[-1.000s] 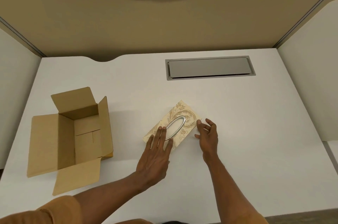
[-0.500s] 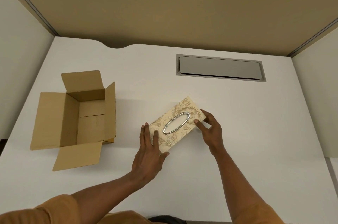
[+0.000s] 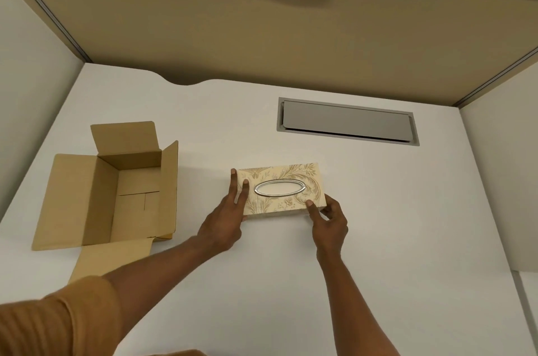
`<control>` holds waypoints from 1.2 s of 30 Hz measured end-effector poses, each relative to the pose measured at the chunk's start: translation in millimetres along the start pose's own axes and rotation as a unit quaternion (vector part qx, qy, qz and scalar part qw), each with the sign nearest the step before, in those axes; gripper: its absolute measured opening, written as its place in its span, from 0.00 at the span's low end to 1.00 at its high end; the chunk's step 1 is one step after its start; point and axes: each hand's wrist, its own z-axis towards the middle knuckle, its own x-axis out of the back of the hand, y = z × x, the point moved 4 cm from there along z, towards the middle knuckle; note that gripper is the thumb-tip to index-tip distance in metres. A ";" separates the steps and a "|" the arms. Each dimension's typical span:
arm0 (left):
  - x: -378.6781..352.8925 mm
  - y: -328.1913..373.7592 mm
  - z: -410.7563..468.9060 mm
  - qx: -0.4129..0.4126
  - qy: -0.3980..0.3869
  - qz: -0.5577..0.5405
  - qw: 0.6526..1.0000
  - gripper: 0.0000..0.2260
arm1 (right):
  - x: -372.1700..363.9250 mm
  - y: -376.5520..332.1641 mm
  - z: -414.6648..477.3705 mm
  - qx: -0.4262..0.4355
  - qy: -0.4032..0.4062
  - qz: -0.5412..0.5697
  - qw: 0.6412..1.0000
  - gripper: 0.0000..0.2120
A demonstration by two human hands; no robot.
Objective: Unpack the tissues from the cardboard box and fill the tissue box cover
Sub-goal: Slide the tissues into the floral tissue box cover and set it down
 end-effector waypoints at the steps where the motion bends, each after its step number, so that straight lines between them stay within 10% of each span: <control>1: 3.7 -0.5 7.4 -0.002 -0.011 0.012 1.000 0.51 | -1.0 -2.2 0.4 0.002 0.004 -0.002 1.000 0.21; 36: 61.0 -1.7 129.3 -0.067 -0.024 0.048 0.996 0.52 | -48.0 -58.8 89.1 -0.022 0.007 -0.036 0.999 0.22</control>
